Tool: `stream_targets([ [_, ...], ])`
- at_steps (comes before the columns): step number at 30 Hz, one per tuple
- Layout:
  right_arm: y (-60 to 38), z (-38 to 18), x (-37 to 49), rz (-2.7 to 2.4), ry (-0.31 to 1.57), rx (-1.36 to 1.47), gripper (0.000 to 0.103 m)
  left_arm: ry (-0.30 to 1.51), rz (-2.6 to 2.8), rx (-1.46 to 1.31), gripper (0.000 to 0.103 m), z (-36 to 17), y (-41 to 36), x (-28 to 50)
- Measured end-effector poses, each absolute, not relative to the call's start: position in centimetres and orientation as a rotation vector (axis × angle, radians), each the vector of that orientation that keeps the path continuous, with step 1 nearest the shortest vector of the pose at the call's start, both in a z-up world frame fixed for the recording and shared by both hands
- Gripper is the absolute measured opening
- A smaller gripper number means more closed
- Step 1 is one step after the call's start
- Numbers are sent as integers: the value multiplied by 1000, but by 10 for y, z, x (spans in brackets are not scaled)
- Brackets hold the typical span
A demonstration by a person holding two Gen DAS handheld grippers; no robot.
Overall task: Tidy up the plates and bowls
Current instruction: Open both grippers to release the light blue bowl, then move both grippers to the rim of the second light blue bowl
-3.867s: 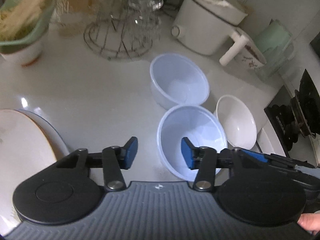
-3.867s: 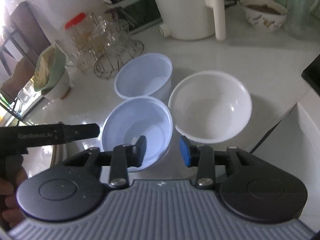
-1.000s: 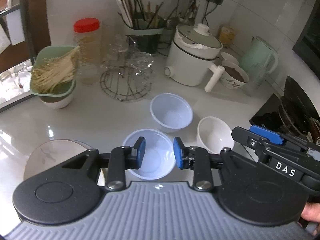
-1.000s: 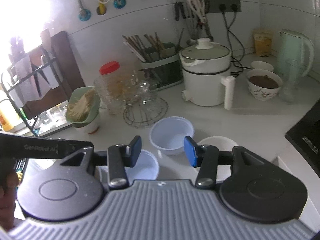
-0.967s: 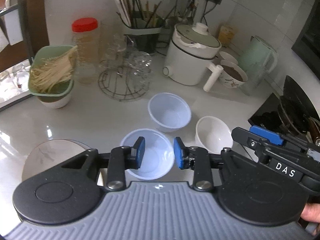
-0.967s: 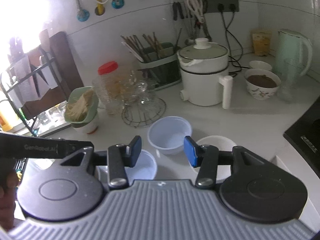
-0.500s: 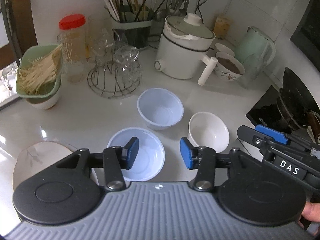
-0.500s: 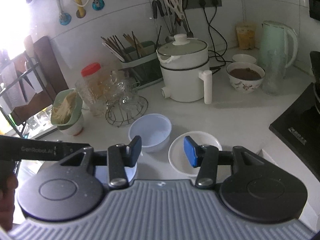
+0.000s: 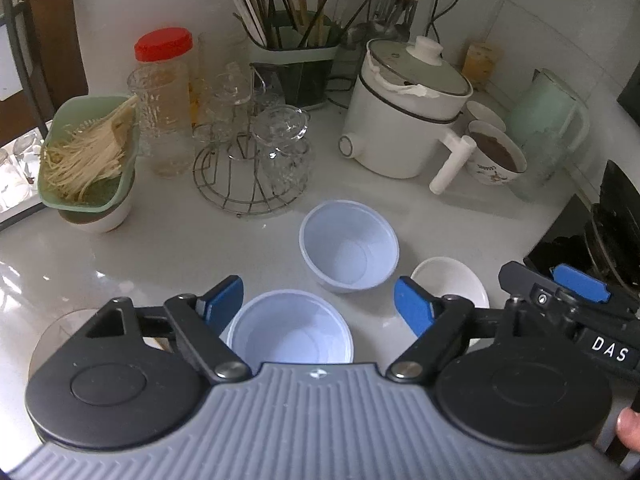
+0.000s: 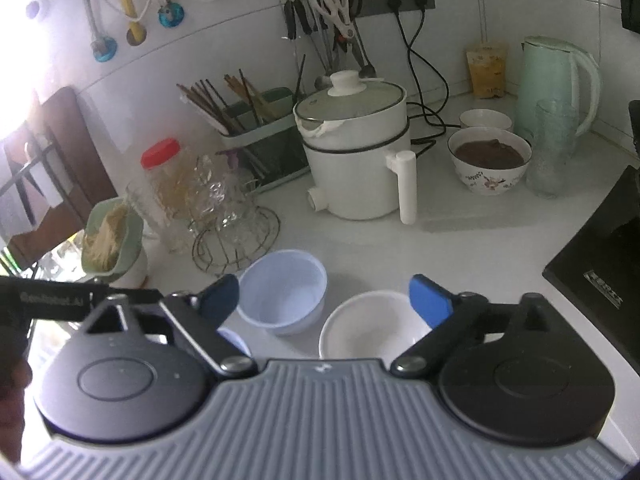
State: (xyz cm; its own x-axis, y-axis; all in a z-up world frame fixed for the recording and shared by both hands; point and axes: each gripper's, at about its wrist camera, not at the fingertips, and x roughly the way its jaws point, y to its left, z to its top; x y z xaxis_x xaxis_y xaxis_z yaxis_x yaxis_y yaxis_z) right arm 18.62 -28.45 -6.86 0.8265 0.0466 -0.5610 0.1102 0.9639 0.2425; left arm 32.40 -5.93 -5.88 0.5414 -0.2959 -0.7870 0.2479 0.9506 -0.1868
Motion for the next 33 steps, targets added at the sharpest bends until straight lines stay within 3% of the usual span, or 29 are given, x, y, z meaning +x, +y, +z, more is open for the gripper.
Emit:
stream_targets([
  [33,-290,-114,303,-11,759,324,95,1041,-396,-67,86,-107,-74,432],
])
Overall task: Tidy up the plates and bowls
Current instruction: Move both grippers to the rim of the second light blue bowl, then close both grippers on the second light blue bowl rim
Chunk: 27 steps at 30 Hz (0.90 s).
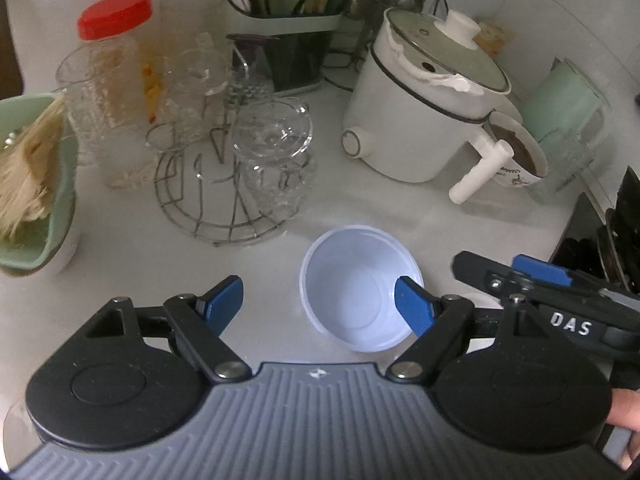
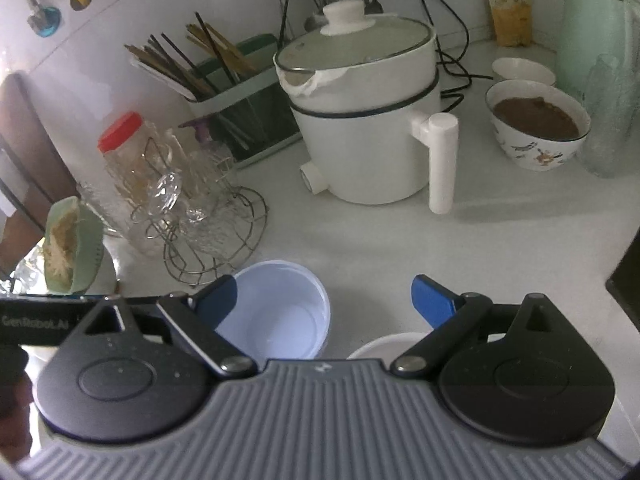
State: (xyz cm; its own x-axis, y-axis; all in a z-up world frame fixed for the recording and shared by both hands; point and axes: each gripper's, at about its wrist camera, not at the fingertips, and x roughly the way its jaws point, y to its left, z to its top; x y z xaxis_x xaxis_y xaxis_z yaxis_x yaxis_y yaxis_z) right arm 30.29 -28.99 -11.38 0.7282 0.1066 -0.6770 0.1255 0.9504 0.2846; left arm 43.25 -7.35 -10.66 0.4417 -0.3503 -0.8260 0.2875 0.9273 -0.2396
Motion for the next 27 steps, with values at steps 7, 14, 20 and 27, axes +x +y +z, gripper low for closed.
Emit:
stream_targets([
  [7,-280,-128,326,-1,820,314,77,1080,-417,-95,82,-127,-69,453],
  [14,-276,-153,342,-12,910,314,67,1151,-436,-108,60,-162,-72,467],
  [20,-273,-164,350,-29,951,298,48,1198,-456,-181,36,-186,-71,478],
  [27,-269,-174,360,3,977,356,31,1220,-475,-234,30,-198,-72,488],
])
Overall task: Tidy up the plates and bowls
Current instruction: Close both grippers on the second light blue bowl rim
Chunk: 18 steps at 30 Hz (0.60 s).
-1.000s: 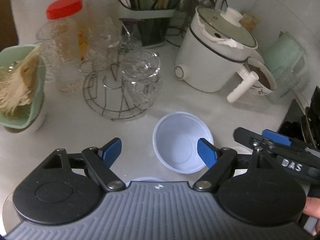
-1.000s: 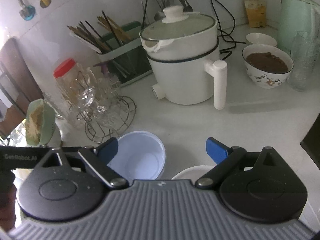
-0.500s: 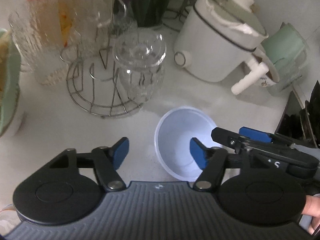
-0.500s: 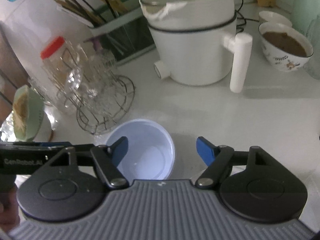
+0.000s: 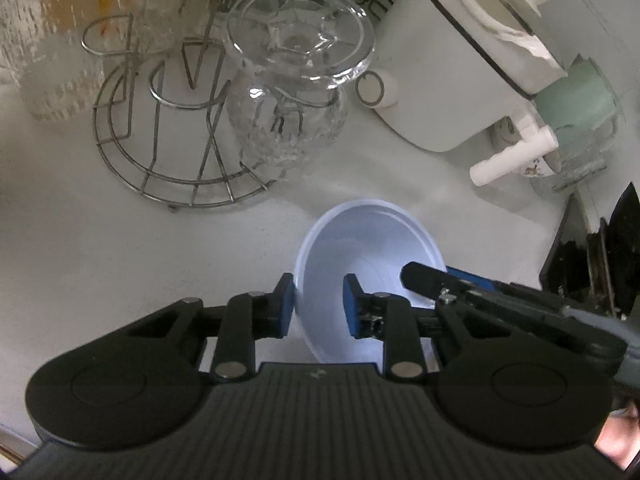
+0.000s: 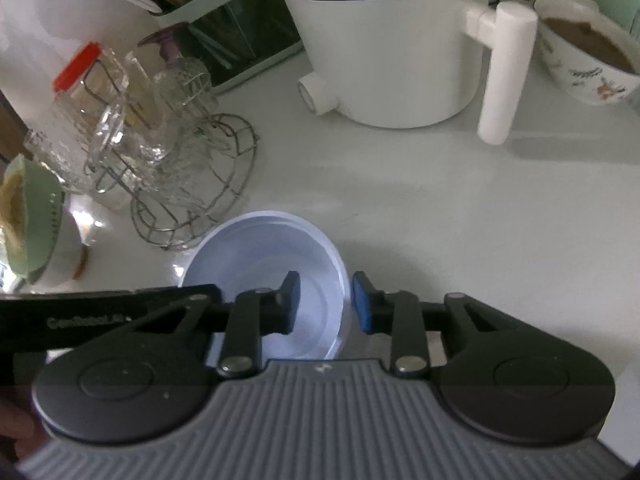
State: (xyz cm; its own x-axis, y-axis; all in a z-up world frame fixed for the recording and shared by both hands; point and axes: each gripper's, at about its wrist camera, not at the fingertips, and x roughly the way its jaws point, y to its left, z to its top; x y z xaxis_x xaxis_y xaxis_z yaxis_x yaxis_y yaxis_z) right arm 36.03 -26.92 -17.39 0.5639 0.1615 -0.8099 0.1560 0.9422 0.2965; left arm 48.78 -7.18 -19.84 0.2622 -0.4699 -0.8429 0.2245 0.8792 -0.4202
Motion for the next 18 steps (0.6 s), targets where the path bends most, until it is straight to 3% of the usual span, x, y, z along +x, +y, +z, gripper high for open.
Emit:
stream_targets([
  [18,-275,-128,315,65,932,417,31,1128,-458,-225,30,-123,-67,447],
])
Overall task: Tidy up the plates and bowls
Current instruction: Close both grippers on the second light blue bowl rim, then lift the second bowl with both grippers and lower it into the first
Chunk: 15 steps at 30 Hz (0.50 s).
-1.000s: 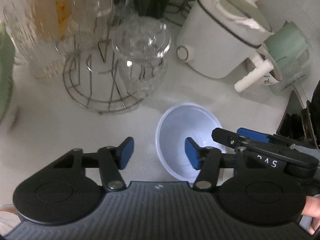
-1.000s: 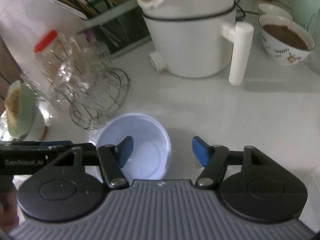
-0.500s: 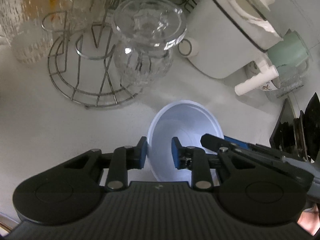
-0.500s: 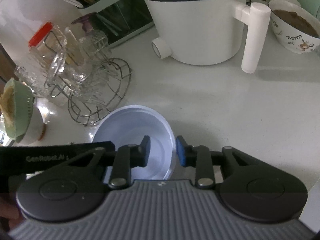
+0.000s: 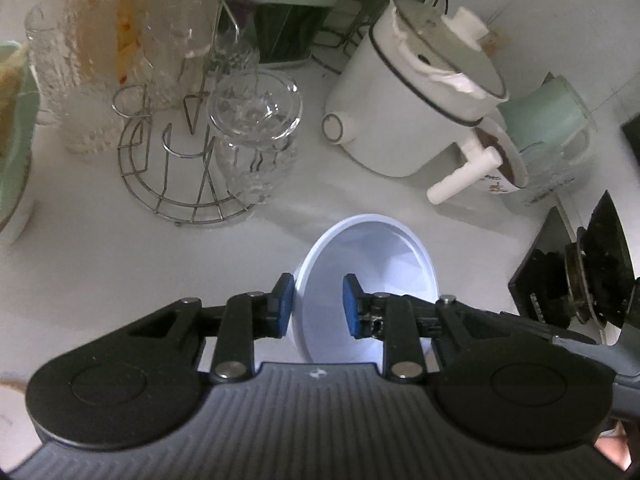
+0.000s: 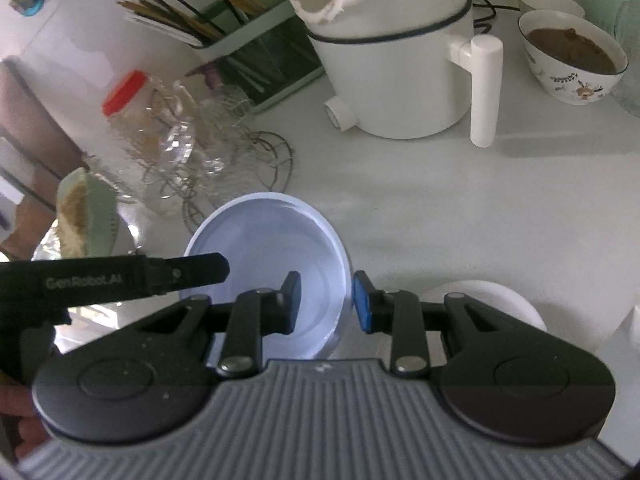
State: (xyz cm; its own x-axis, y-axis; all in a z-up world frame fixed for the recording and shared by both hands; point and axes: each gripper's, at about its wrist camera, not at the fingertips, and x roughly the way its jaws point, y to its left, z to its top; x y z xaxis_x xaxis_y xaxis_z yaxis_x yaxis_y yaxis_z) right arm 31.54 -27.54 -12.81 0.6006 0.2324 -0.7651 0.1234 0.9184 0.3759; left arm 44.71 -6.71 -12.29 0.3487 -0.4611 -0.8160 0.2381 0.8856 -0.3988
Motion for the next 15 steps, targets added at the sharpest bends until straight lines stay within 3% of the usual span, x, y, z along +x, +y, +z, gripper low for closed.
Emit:
stream_targets([
  [15,-251,-78,294,92,947,392,31,1118,-438,-227,31,-70,-44,417],
])
